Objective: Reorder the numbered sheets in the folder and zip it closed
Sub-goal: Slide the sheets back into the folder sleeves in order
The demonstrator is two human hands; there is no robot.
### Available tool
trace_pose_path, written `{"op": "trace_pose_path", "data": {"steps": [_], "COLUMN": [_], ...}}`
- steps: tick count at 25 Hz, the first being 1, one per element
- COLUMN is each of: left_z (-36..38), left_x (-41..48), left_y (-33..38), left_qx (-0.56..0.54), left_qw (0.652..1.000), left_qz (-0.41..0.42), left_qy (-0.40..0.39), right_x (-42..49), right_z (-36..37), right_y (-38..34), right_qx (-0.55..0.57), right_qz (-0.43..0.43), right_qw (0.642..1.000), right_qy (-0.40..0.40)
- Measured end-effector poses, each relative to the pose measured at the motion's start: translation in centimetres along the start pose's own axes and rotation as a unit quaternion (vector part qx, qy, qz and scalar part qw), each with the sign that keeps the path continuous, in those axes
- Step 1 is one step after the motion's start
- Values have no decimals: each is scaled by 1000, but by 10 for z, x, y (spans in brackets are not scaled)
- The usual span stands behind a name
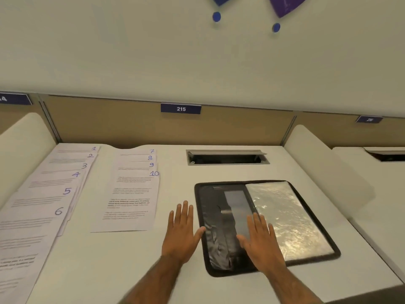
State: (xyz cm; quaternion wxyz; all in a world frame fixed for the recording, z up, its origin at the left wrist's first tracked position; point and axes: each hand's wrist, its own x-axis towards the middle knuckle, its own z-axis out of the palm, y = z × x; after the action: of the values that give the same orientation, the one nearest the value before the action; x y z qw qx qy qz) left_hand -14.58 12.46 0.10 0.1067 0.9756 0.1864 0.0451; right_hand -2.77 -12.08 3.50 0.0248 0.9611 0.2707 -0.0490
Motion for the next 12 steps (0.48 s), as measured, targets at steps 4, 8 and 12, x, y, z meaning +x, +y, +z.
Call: {"op": "trace_pose_path", "data": {"steps": [4, 8, 12], "left_z": [4, 32, 76], "left_x": [33, 62, 58], "left_y": [32, 98, 164], "left_qx": [11, -5, -38], "left_qw": [1000, 999, 998], "left_qz": [-7, -32, -45], "left_qy": [24, 15, -33], "right_x": [12, 43, 48], "right_z": [13, 25, 50], "right_y": [79, 163, 220], "right_qx": [20, 42, 49], "right_qz": [12, -2, -36], "right_qw": [1000, 999, 997], "right_qy": [-18, -29, -40]}}
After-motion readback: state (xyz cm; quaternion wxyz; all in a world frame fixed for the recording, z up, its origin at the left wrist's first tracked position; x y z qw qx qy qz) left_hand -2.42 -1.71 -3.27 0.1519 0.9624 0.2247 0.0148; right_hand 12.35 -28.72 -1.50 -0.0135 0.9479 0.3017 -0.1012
